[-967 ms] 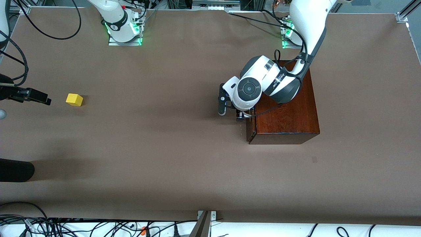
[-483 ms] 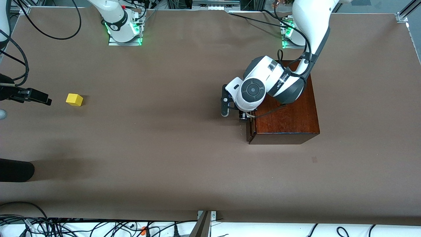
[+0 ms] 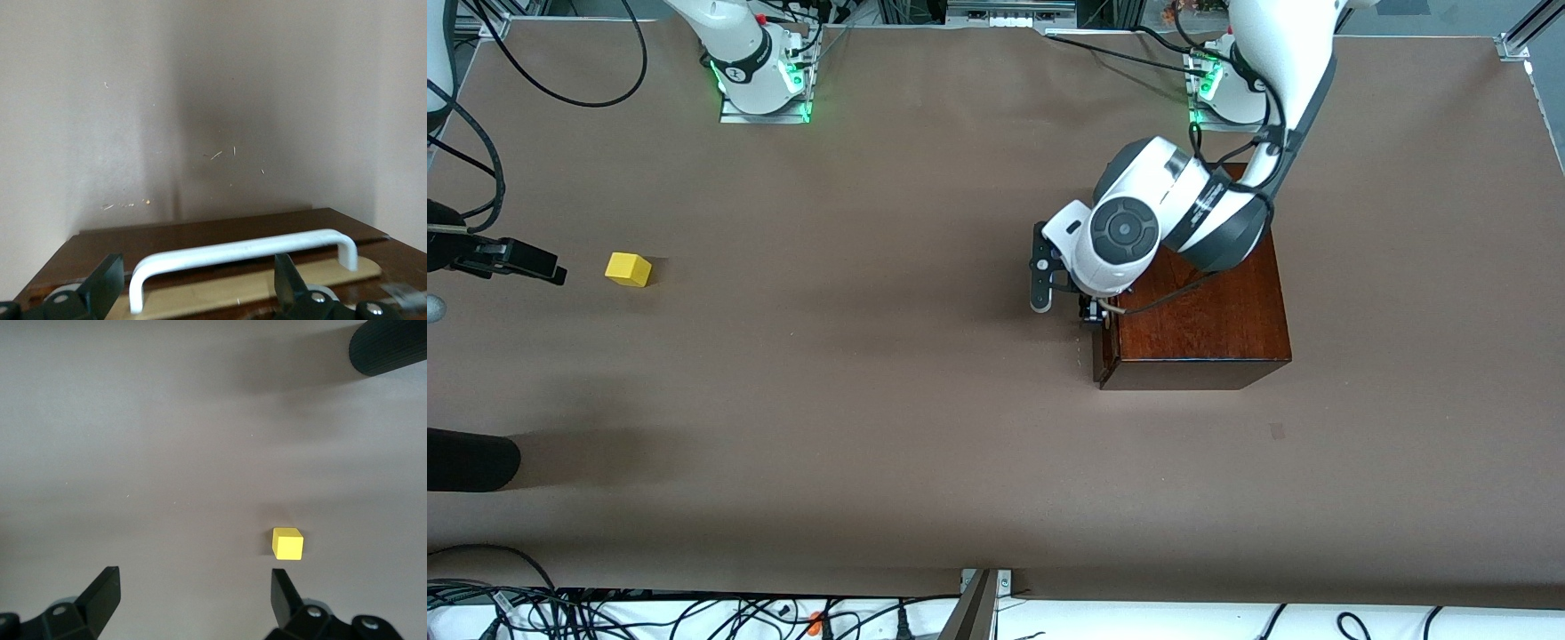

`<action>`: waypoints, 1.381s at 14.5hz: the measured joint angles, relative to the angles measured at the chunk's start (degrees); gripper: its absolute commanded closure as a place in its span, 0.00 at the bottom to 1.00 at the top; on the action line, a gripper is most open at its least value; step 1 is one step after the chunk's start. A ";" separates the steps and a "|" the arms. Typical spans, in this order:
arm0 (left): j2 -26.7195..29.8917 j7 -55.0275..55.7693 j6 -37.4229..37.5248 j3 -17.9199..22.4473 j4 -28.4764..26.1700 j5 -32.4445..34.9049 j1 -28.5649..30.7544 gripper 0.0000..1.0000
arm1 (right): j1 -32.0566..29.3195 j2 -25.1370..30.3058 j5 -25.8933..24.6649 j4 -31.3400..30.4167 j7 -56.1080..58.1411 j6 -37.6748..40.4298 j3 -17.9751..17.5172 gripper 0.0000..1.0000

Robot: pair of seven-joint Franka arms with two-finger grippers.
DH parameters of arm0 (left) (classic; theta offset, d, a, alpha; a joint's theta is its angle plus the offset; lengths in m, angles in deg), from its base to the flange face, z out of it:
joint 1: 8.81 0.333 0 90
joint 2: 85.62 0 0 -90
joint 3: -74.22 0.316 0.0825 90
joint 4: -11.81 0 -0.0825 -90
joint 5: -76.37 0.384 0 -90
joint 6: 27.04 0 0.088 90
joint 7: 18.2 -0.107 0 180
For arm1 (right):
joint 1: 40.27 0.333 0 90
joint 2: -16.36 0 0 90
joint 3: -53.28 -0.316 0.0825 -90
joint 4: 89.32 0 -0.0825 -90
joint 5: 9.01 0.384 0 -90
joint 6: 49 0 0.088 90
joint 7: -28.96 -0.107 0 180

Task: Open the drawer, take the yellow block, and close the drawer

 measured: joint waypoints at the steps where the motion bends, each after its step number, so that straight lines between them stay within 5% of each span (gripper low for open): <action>1: 0.88 0.12 1.85 0.00 0.76 0.00 0.24 0.00 | 0.00 0.00 0.00 0.00 0.15 0.00 0.00 0.00; 10: 8.58 20.99 22.26 0.71 12.52 0.00 9.04 0.00 | 0.00 0.00 0.00 0.00 0.32 -0.02 0.00 0.00; 16: 14.88 36.14 26.43 1.75 11.76 0.04 16.87 0.00 | 0.00 0.00 0.00 0.01 0.31 -0.06 0.00 0.00; 20: 23.81 53.62 22.87 2.02 2.82 0.04 21.97 0.00 | 0.00 0.01 0.00 0.01 0.31 -0.13 0.00 0.00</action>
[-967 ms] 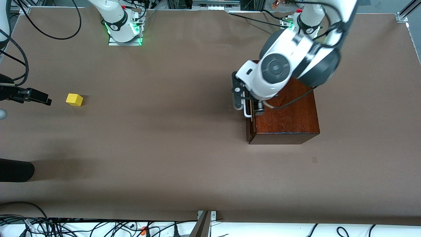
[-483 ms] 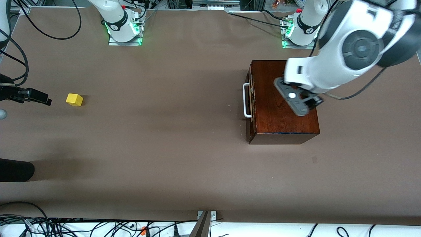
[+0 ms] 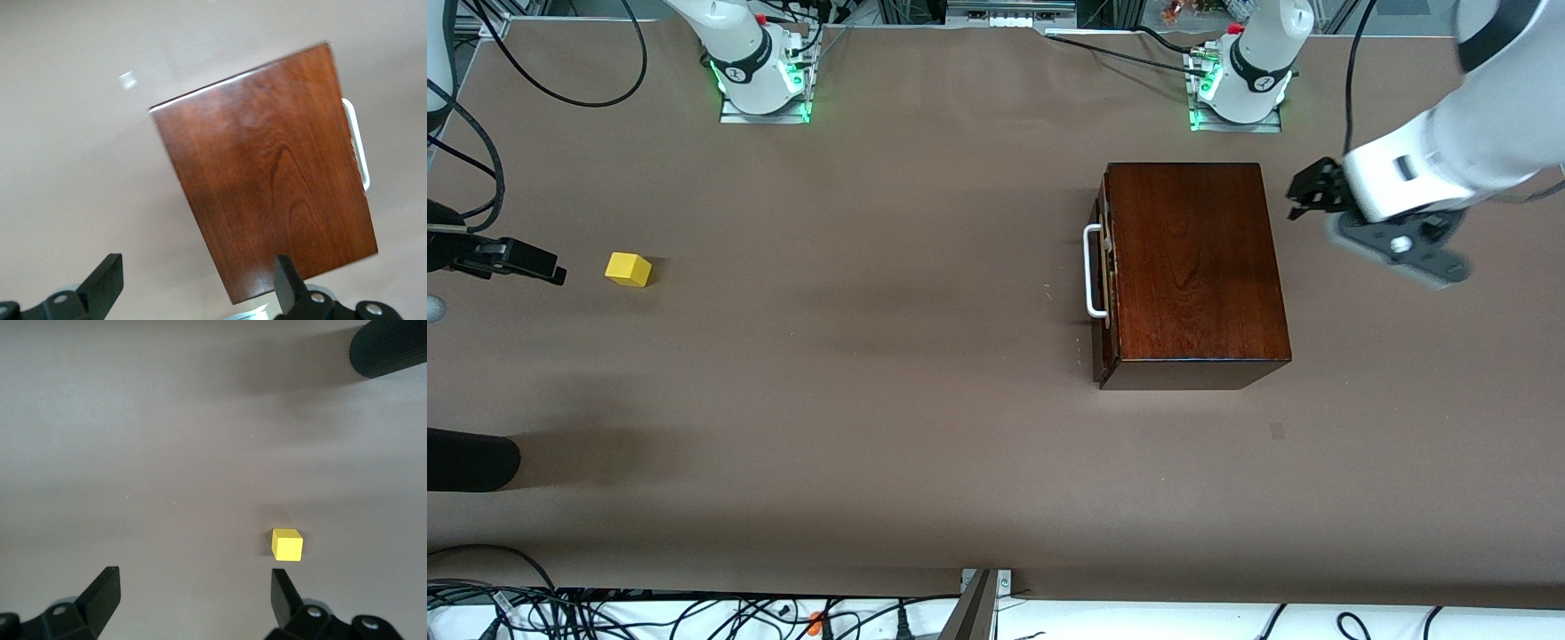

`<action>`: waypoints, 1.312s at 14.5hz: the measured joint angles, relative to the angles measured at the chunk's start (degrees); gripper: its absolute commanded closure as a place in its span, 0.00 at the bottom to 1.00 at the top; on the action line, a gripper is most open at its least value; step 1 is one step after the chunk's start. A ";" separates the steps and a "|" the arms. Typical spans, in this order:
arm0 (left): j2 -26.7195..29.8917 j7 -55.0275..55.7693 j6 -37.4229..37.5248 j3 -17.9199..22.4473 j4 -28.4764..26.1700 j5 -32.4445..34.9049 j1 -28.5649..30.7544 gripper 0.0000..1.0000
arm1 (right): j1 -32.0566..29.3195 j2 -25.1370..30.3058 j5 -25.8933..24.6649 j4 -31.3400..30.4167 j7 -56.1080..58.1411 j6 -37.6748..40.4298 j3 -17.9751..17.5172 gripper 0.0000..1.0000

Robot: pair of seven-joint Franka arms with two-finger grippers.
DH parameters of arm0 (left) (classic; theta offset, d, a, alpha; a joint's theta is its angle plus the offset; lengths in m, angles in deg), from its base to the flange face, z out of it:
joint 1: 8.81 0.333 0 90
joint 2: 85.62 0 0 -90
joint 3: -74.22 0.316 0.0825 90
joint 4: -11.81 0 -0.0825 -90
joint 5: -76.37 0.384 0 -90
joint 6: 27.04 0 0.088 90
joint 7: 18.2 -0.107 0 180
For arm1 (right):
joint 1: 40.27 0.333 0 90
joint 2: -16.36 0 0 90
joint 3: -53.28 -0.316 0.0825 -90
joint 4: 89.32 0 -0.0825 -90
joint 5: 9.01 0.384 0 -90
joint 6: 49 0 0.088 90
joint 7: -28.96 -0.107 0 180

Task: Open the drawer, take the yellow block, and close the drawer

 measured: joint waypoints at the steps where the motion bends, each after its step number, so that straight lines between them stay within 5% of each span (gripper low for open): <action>1: 2.50 3.39 -2.03 0.01 -3.10 0.00 0.54 0.00 | 0.00 0.00 0.00 0.00 0.00 -0.05 0.00 0.00; 6: 7.95 3.31 -8.42 4.02 -11.45 0.01 1.56 0.00 | 0.00 0.00 0.00 0.00 0.00 -0.21 0.00 0.00; 19: 6.98 2.30 -7.07 4.79 -11.57 0.01 0.59 0.00 | 0.00 0.00 0.00 0.00 0.00 -0.24 0.00 0.00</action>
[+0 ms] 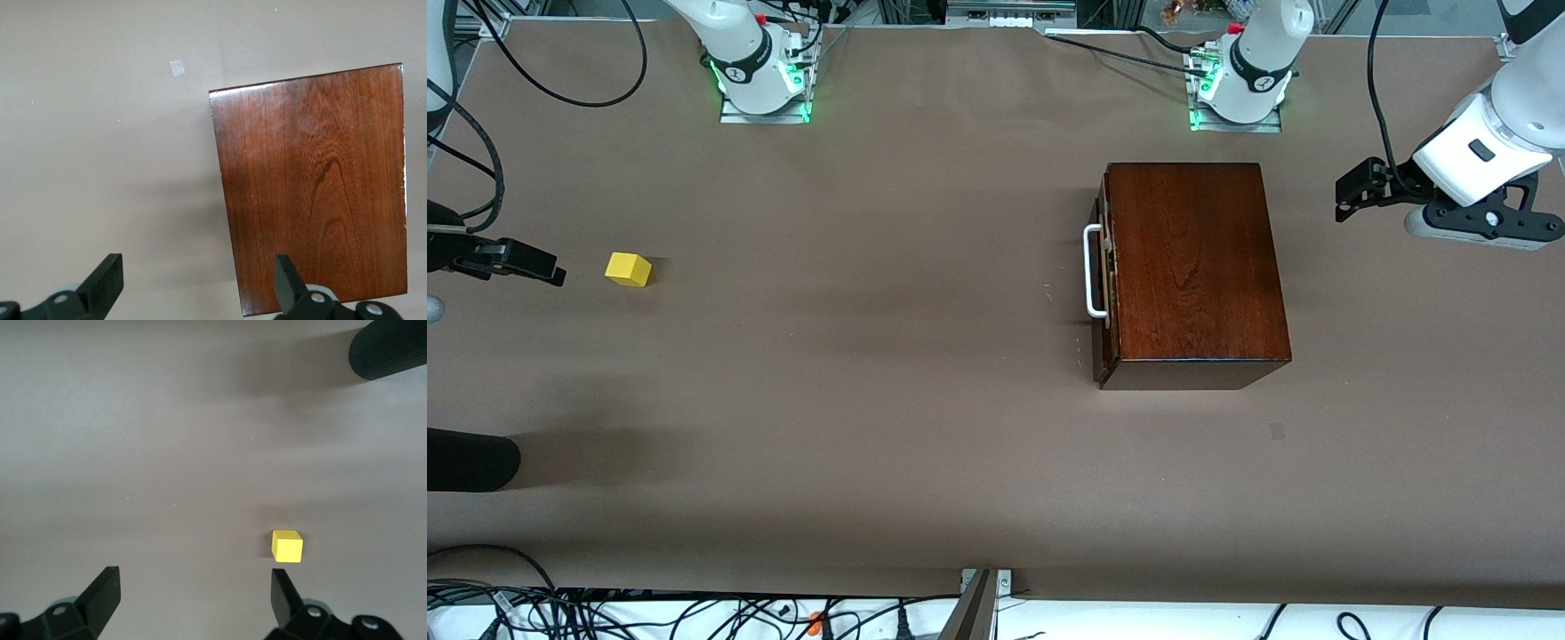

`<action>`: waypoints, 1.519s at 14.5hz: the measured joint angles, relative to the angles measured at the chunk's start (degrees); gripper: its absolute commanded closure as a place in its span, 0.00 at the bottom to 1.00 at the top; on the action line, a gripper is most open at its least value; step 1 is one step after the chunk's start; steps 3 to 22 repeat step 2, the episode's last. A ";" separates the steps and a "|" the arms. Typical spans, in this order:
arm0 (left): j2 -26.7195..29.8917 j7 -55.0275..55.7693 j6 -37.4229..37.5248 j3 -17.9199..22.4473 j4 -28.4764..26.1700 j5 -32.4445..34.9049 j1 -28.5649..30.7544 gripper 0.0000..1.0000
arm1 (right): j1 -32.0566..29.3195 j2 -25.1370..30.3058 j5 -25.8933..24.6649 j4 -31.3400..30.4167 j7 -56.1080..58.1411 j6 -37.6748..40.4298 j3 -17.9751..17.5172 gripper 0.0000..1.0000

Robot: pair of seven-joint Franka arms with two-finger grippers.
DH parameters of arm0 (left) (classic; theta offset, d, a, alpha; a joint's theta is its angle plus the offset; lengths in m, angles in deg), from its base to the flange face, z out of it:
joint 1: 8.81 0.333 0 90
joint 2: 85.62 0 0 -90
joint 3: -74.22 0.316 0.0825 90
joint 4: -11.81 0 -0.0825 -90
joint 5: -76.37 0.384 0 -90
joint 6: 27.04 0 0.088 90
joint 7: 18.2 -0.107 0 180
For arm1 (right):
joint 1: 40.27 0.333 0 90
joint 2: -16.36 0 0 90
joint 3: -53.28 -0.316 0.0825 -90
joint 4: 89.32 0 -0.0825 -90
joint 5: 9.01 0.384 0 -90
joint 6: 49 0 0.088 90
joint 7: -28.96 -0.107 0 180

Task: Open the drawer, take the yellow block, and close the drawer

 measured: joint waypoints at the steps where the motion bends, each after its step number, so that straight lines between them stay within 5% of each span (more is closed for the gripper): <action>1: -0.35 0.00 0.64 0.01 0.53 0.00 0.00 0.00 | 0.00 0.00 0.00 0.00 0.00 0.00 0.00 0.00; 22: -0.80 0.00 1.05 -0.04 1.23 0.00 -0.01 0.00 | 0.00 0.00 0.00 0.00 0.00 -0.01 0.00 0.00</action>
